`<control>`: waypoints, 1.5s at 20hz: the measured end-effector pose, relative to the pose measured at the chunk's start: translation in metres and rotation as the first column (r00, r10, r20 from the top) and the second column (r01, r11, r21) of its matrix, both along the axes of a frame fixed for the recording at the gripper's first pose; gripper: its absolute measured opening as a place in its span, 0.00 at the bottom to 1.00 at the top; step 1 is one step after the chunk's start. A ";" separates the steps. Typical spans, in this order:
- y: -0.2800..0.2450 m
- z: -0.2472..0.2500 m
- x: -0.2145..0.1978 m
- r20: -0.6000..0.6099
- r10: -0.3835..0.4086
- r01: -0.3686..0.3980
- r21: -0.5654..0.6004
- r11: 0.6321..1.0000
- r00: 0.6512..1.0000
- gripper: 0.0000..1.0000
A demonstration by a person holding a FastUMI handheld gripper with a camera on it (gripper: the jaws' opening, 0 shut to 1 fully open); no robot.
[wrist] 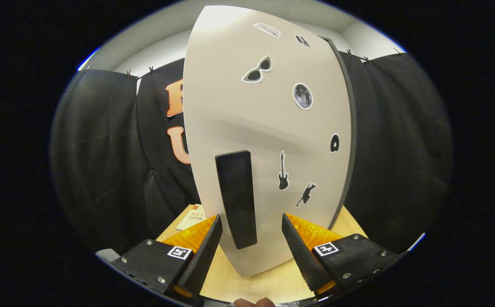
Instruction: Open the shoe cabinet door, grab the shoes and put them into the shoe cabinet, then close the shoe cabinet door.
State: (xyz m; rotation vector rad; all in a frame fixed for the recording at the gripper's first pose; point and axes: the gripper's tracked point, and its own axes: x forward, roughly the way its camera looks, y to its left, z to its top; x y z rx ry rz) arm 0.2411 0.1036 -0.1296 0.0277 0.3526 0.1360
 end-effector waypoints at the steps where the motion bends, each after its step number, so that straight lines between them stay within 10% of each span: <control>1: 0.005 0.002 0.008 0.003 0.010 -0.010 0.008 1.000 1.000 0.89; 30: 0.024 -0.008 0.088 0.079 0.073 -0.068 -0.071 0.995 0.994 0.94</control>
